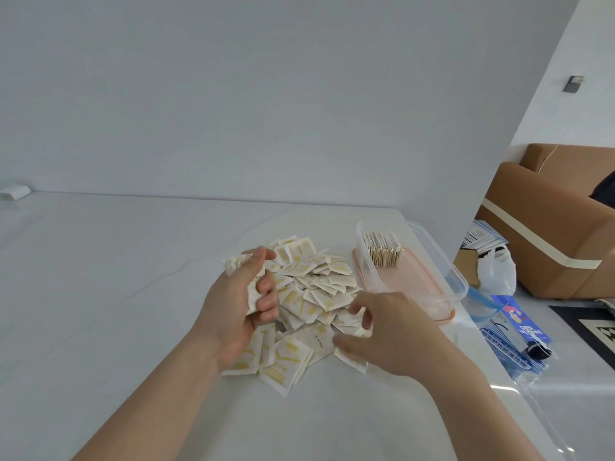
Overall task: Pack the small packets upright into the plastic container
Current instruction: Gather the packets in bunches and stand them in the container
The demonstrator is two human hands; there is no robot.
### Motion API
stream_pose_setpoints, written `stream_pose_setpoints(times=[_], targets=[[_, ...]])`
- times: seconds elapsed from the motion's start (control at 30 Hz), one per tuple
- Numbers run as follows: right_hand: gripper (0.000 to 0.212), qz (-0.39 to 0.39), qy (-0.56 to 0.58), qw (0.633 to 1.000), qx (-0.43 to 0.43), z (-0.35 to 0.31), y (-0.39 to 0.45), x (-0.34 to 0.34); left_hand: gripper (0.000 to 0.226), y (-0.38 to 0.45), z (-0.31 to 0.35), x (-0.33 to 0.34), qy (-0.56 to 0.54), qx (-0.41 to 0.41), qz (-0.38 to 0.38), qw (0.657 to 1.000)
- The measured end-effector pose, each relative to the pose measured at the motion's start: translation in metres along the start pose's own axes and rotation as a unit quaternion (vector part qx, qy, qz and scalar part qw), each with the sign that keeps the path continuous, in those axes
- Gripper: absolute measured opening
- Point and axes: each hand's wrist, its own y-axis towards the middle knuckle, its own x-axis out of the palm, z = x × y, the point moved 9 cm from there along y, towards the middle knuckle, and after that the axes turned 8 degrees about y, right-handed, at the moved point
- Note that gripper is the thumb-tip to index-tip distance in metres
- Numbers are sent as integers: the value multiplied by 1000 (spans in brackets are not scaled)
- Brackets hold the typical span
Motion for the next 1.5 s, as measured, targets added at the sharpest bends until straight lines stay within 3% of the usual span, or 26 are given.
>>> stream_pose_setpoints(times=[0.1,0.23,0.3,0.47,0.6,0.87,1.03,1.2,1.43,1.5], targets=[[97,-74,-89,993,10,4,-6,10,25,1,-11,-4,1,-11,-1,1000],[120,-105,-85,991,9,8,-6,20,26,1,-19,-1,-4,-26,-3,1000],[113,-98,-67,993,18,9,-3,18,25,1,-25,-1,0,-40,5,999],[62,-7,-127,992,17,6,5,4,21,-1,-37,4,-14,-81,3,997],[35,55,-130,990,8,0,7,-1,19,-2,-38,9,-22,-89,-10,996],[27,91,-162,983,-4,-13,10,6,18,-1,-44,5,-10,-119,-6,993],[14,181,-150,972,-20,-15,4,-9,24,-5,-43,8,-1,-131,-21,991],[31,251,-126,959,-28,-19,-5,-36,32,-8,-42,12,-11,-142,-40,989],[7,352,125,926,-49,-3,-12,-54,39,-12,-45,20,-28,-161,-65,985],[11,362,216,906,-39,2,-12,-52,45,-13,-45,21,-17,-162,-62,985]])
